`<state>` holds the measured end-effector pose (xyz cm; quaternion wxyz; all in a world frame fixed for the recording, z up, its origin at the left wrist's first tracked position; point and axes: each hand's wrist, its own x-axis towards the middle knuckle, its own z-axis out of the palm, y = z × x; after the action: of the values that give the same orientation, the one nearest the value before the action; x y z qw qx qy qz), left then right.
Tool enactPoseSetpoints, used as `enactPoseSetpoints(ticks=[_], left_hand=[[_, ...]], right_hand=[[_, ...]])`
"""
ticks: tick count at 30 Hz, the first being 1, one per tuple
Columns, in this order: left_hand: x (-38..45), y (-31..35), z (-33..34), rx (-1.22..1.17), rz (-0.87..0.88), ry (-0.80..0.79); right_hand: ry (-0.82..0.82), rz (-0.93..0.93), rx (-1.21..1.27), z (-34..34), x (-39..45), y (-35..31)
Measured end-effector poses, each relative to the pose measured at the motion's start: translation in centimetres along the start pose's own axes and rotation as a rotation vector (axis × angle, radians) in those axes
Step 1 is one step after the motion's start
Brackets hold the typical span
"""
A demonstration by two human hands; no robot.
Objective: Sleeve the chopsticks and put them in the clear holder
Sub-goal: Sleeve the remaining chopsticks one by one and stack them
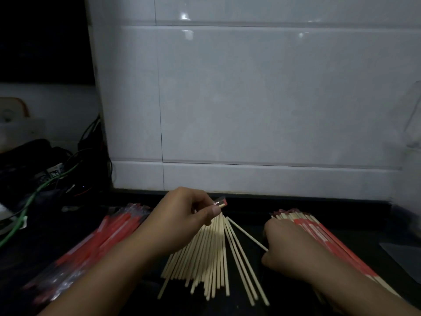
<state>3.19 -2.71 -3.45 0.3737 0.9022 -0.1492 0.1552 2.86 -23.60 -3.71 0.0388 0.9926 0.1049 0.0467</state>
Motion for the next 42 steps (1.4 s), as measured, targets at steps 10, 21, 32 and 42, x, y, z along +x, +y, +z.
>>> enactPoseSetpoints(ticks=[10, 21, 32, 42], left_hand=[[0.1, -0.1, -0.1, -0.01, -0.005, 0.0], [0.0, 0.0, 0.0, -0.003, -0.01, -0.002], [0.0, 0.1, 0.2, 0.014, -0.004, -0.001], [-0.1, 0.2, 0.2, 0.004, -0.004, -0.005]], right_hand=[[-0.044, 0.0, 0.232, 1.8, 0.8, -0.3], [-0.039, 0.029, 0.296, 2.1, 1.2, -0.5], [-0.15, 0.118, 0.406, 0.9, 1.3, -0.7], [-0.22, 0.169, 0.678, 1.1, 1.7, -0.1]])
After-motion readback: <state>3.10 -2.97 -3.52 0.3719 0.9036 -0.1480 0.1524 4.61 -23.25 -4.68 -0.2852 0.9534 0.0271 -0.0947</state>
